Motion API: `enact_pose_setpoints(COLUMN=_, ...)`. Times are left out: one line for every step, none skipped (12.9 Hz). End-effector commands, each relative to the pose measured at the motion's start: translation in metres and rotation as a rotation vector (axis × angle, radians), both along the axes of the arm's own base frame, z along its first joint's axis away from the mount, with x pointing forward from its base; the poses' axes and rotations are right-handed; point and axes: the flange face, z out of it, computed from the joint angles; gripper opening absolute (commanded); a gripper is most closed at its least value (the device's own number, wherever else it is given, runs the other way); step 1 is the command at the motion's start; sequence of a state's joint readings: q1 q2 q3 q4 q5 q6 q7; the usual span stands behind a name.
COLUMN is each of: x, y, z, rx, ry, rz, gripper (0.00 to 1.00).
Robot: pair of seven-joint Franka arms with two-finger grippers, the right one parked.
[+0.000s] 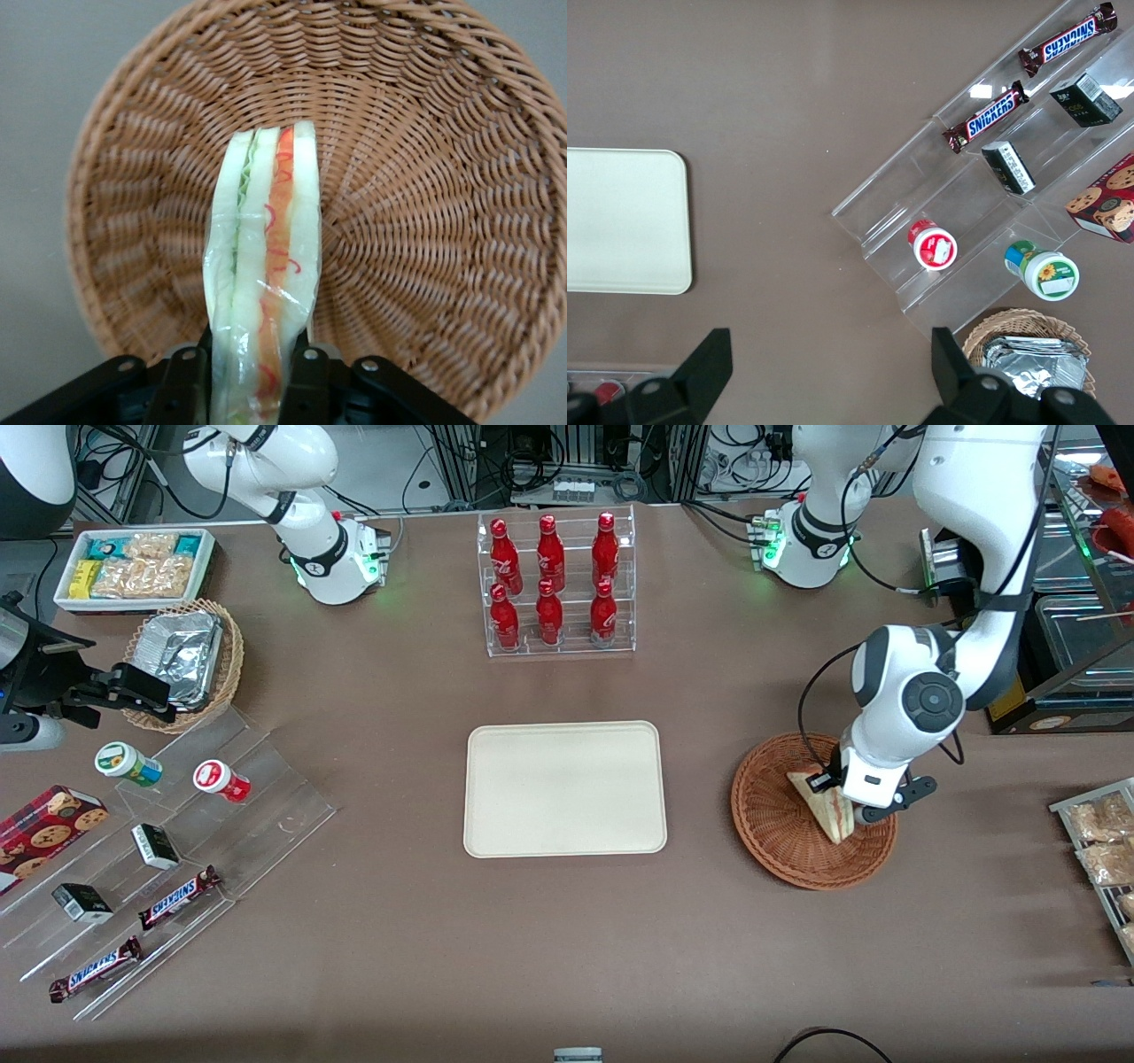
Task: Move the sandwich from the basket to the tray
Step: 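Close the left gripper on the sandwich's wrapped edge, then lift the sandwich and carry it over the white tray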
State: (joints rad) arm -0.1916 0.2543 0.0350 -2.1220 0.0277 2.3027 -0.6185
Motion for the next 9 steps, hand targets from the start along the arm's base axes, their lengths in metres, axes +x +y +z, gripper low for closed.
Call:
enact_pose_setpoints(x=0.009, y=-0.003, z=0.071, rx=0.012, ry=0.040, rz=-0.003, gripper=0.04)
enact_pose_setpoints(x=0.015, y=-0.006, z=0.090, rx=0.016, ry=0.059, rz=0.009, gripper=0.05)
enact_pose_setpoints(x=0.018, y=-0.019, z=0.107, rx=0.014, ry=0.072, rz=-0.003, gripper=0.05)
enact_pose_setpoints(x=0.020, y=-0.037, z=0.124, rx=0.002, ry=0.057, rz=-0.012, gripper=0.05)
enact_pose_setpoints(x=0.022, y=-0.051, z=0.132, rx=-0.004, ry=0.040, rz=0.004, gripper=0.05)
enact_pose_setpoints(x=0.022, y=-0.075, z=0.135, rx=-0.013, ry=0.026, rz=-0.010, gripper=0.05)
enact_pose_setpoints(x=0.021, y=-0.102, z=0.131, rx=-0.024, ry=0.027, rz=-0.053, gripper=0.05)
enact_pose_setpoints(x=0.023, y=-0.127, z=0.129, rx=-0.037, ry=0.029, rz=-0.091, gripper=0.05)
enact_pose_setpoints(x=0.022, y=-0.158, z=0.126, rx=-0.051, ry=0.033, rz=-0.135, gripper=0.05)
